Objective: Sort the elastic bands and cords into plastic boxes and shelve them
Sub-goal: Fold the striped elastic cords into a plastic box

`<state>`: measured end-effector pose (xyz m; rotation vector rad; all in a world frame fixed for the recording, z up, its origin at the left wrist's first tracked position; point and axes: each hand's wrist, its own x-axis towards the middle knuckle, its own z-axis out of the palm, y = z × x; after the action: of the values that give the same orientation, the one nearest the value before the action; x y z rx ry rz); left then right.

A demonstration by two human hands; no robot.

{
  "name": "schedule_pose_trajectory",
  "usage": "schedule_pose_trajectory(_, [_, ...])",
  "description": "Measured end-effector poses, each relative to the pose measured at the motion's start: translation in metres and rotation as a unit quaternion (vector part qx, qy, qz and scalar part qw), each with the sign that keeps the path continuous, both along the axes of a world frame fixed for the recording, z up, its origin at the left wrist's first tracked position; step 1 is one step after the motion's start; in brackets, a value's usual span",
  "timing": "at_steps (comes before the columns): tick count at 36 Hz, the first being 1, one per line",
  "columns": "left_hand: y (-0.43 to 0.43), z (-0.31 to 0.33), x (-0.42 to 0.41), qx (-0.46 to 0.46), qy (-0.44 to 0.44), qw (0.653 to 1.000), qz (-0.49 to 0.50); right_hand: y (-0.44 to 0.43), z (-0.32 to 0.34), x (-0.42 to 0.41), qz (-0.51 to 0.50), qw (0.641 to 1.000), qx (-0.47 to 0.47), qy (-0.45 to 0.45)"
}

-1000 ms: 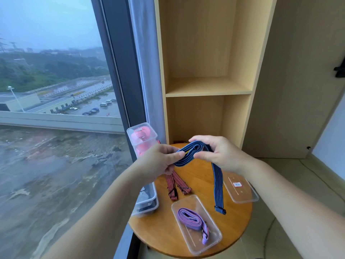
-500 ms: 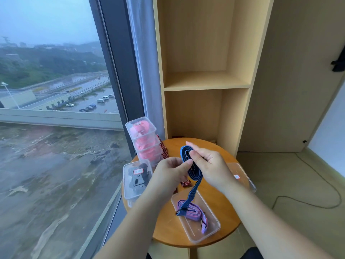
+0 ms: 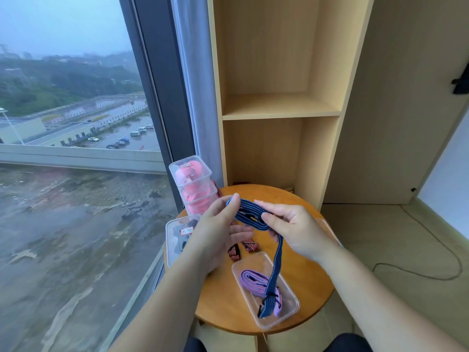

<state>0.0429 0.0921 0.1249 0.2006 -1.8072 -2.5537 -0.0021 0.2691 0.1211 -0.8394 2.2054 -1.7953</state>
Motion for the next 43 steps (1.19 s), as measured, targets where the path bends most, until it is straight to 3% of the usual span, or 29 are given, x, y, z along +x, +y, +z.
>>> schedule_pose_trajectory(4, [-0.003,0.003,-0.001,0.016,0.012,1.000,0.001,0.002,0.013,-0.005,-0.004,1.000,0.002,0.002])
schedule_pose_trajectory(11, [0.018,-0.009,0.002,0.201,0.065,0.977,0.025,-0.013,-0.003,0.002,-0.060,0.987,-0.144,-0.025])
schedule_pose_trajectory(14, [0.027,-0.019,0.004,0.240,0.061,0.969,0.015,-0.019,-0.011,0.002,-0.134,0.967,-0.213,-0.032])
schedule_pose_trajectory(16, [0.024,-0.028,0.004,0.175,0.049,0.983,0.005,-0.017,-0.014,0.000,-0.159,0.963,-0.217,-0.034])
schedule_pose_trajectory(18, [0.012,-0.032,0.004,0.013,0.027,0.999,-0.013,-0.011,-0.014,-0.003,-0.150,0.969,-0.194,-0.033])
schedule_pose_trajectory(20, [0.000,-0.033,0.003,-0.111,0.004,0.993,-0.040,-0.005,-0.010,-0.007,-0.116,0.981,-0.155,-0.030])
schedule_pose_trajectory(25, [-0.014,-0.024,0.003,-0.161,0.013,0.983,-0.093,-0.002,-0.002,-0.008,-0.022,0.998,-0.038,-0.042])
schedule_pose_trajectory(29, [-0.010,-0.024,0.004,-0.208,0.021,0.975,-0.071,-0.009,-0.004,-0.005,-0.032,0.997,-0.051,-0.040])
schedule_pose_trajectory(33, [0.008,-0.034,0.007,-0.171,0.038,0.985,-0.008,-0.021,-0.015,0.000,-0.087,0.990,-0.106,-0.033])
schedule_pose_trajectory(37, [0.026,-0.044,0.008,-0.063,0.032,0.996,0.055,-0.033,-0.032,0.011,-0.093,0.986,-0.126,-0.053])
schedule_pose_trajectory(43, [0.027,-0.051,0.005,0.040,0.028,0.997,0.066,-0.027,-0.039,0.014,-0.084,0.986,-0.126,-0.070])
